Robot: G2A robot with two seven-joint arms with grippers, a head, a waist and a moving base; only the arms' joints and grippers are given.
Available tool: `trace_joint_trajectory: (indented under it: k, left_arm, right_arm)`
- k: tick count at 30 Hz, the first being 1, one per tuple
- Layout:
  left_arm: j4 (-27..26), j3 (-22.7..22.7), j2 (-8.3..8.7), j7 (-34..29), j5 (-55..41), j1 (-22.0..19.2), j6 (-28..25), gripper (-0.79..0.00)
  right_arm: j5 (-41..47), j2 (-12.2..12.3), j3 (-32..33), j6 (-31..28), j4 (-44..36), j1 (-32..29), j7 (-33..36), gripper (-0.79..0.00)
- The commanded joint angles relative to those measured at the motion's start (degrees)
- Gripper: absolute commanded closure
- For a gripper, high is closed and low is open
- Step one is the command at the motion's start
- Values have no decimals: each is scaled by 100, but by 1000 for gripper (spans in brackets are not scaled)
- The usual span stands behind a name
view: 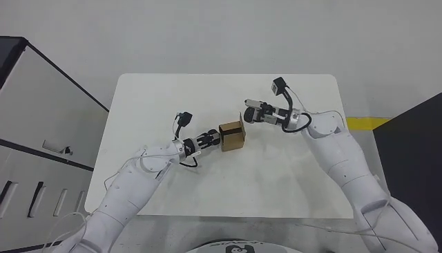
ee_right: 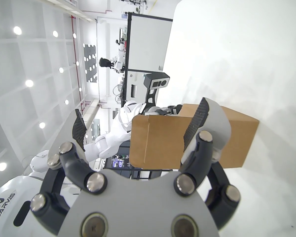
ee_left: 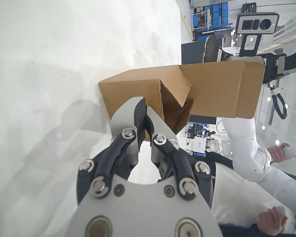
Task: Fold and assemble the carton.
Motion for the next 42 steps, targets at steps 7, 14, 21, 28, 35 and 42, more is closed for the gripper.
trace_joint_trajectory:
  k: [7,14,21,28,35,42]
  left_arm:
    - [0,0,0,0,0,0,0,0]
    - [0,0,0,0,0,0,0,0]
    - [0,0,0,0,0,0,0,0]
    - [0,0,0,0,0,0,0,0]
    - [0,0,0,0,0,0,0,0]
    - [0,0,0,0,0,0,0,0]
  right_arm:
    - [-846,275,443,909,-806,-187,510,-785]
    - [-1496,380,527,1169,-1264,-280,644,-785]
    - [-1611,385,470,1162,-1434,-290,638,-785]
    - [-2462,446,315,1690,-2070,-112,854,-785]
    - [-2575,454,289,1660,-2148,-97,888,-785]
    - [-2631,561,596,1525,-2427,-276,928,-785]
